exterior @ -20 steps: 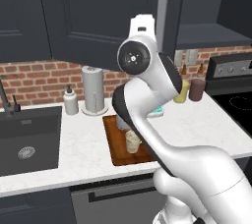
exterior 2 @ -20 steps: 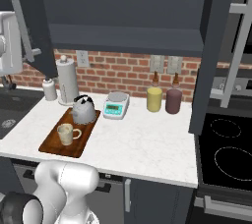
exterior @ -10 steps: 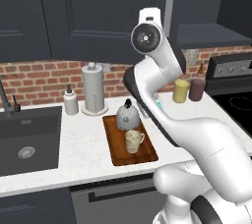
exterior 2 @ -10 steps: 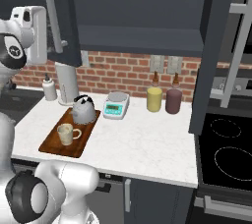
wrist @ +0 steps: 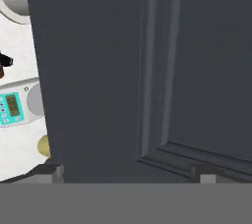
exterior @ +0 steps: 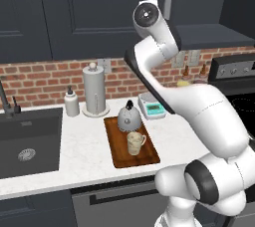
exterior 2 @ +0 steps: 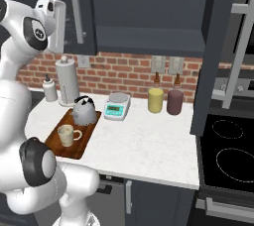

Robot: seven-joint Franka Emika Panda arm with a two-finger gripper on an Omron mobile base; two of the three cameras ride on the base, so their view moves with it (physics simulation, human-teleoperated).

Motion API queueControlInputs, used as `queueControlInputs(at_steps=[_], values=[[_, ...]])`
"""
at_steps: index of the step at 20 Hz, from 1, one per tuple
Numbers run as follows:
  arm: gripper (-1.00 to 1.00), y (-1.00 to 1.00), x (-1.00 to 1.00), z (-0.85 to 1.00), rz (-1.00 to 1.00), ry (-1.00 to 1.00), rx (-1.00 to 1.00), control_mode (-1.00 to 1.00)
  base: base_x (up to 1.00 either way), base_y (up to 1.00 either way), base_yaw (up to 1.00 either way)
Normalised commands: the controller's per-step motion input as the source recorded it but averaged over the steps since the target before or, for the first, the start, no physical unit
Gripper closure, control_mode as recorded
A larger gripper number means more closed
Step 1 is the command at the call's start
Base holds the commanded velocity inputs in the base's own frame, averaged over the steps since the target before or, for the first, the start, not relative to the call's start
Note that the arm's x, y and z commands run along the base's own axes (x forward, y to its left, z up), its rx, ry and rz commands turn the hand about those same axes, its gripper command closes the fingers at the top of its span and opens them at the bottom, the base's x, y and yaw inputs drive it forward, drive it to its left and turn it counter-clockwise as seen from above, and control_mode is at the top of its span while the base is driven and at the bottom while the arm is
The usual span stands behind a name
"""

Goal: Pick the kettle from the counter and place it on the tray. Then pick the mug from the cabinet and place it on the tray. Then close the cabinet doors.

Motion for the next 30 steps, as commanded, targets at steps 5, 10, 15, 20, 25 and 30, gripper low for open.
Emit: queueControlInputs(at_steps=[5,10,15,20,25,30], values=[[-1.0,0.05,0.75,-0.33,0.05,0.06,0.0,-1.0,0.0,0.0,0.0],[-1.0,0.11,0.74,-0.33,0.04,0.01,-0.01,-1.0,0.0,0.0,0.0],[-1.0,0.12,0.7,-0.4,0.04,0.05,-0.03,-1.0,0.0,0.0,0.0],[-1.0,0.18,0.45,-0.46,0.07,0.07,-0.07,-1.0,0.0,0.0,0.0],[-1.0,0.24,-0.21,-0.2,0.21,0.03,-0.01,-1.0,0.0,0.0,0.0],[-1.0,0.2,-0.66,-0.03,0.16,0.06,0.0,-1.0,0.0,0.0,0.0]])
